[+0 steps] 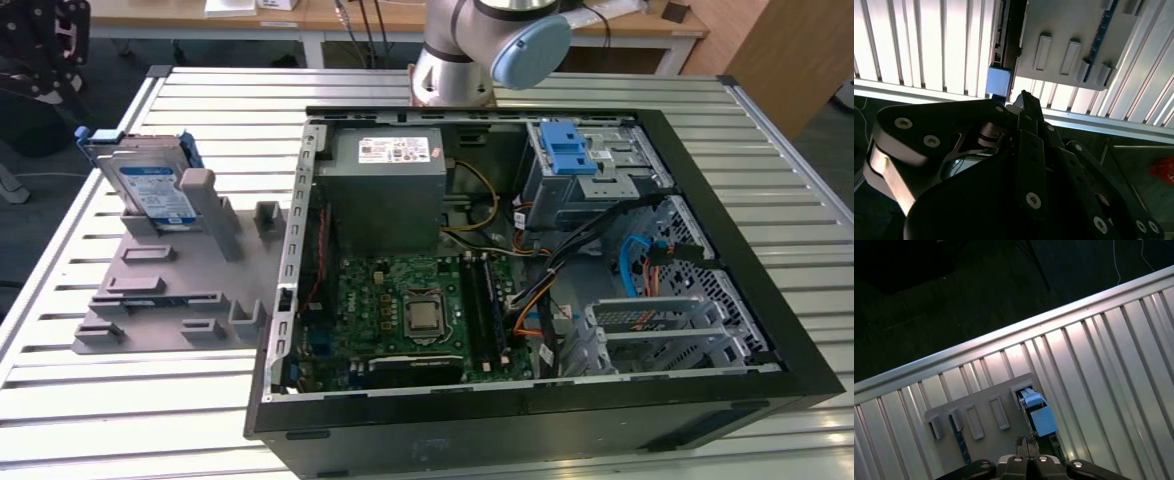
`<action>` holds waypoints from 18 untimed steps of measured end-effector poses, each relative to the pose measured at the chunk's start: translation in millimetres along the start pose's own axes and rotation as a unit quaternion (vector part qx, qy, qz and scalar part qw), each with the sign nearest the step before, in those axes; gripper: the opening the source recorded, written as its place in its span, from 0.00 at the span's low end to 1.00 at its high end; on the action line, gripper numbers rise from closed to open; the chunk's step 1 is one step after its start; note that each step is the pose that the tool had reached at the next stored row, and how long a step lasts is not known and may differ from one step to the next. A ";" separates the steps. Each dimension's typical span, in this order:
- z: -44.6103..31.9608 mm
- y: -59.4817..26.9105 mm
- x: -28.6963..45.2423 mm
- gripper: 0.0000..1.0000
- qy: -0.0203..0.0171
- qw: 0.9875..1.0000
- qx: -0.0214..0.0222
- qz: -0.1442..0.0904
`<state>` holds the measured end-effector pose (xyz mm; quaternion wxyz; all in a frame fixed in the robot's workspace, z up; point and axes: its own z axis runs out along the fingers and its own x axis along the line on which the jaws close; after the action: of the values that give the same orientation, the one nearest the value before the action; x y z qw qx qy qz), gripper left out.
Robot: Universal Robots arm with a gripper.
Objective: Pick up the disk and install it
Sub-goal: 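Pick up the disk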
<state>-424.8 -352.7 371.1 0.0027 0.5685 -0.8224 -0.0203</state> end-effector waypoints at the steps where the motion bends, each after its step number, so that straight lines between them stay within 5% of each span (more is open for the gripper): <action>1: 0.1 0.0 0.0 0.11 0.000 1.000 0.001 -0.006; 13: 0.4 0.0 0.0 0.11 0.001 0.998 0.003 -0.067; 18: 0.6 0.0 0.0 0.11 0.002 0.995 0.002 -0.100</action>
<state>-424.9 -352.7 370.5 0.0007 0.6479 -0.7615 -0.0175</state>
